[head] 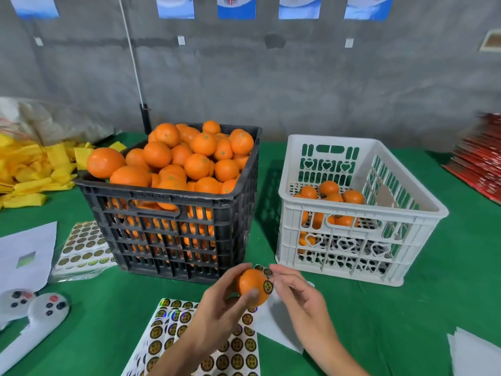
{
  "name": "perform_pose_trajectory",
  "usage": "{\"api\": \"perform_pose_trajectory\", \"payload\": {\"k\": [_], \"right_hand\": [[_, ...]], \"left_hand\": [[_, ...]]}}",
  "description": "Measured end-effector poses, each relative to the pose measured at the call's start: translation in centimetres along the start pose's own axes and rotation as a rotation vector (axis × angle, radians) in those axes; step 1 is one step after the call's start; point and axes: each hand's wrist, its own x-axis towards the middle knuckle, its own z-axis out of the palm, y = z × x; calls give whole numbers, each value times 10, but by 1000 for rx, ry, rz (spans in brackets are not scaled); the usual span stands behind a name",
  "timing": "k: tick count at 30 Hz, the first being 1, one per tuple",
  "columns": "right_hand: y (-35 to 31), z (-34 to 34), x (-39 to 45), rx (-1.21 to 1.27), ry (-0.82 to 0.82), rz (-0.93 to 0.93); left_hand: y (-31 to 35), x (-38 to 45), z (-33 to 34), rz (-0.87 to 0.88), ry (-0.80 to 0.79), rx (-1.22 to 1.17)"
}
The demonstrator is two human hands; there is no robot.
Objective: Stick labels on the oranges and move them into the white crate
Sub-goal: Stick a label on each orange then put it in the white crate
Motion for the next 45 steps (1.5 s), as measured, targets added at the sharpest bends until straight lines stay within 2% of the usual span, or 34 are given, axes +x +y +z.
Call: {"api": "perform_pose_trajectory", "payload": {"k": [6, 10, 12, 14, 17, 19, 21, 22, 24, 26, 27, 29, 32, 35, 37, 42, 45], "right_hand": [[-49, -10, 13, -421, 186, -315], [-83, -28, 34, -742, 367, -654], [-96, -38, 52, -901, 454, -754], [-108, -48, 72, -1007, 541, -772], [-123, -59, 98, -1066, 617, -658], [-127, -63, 107, -1091, 595, -603], [-122, -61, 108, -1078, 543, -575], [-118, -59, 106, -1053, 514, -569], [-109, -54, 103, -994, 462, -584], [-102, -45, 99, -938, 424, -615], [-99, -39, 98, -914, 410, -625], [-93, -27, 96, -870, 383, -641], [-87, -11, 92, -827, 347, -638], [-89, 5, 86, -760, 311, -623], [-93, 13, 83, -719, 277, -621], [-106, 32, 69, -603, 219, -611], [-96, 38, 57, -583, 201, -561]], "left_hand": [[73, 24, 18, 133, 73, -91], [121, 64, 35, 173, 116, -146], [146, 92, 44, 193, 124, -71], [171, 121, 52, 217, 57, 67], [204, 151, 55, 235, -35, 321], [214, 159, 38, 340, -11, 533], [214, 162, 3, 363, 97, 794], [211, 163, -21, 294, 161, 923], [202, 165, -72, -52, 232, 1117], [194, 159, -117, -431, 155, 1222], [190, 157, -134, -518, 92, 1258], [187, 155, -157, -555, 15, 1296], [185, 150, -168, -537, 40, 1208], [185, 142, -168, -471, 105, 1088], [184, 131, -161, -333, 208, 1005], [182, 88, -106, 427, 480, 795], [161, 61, -68, 676, 460, 765]]}}
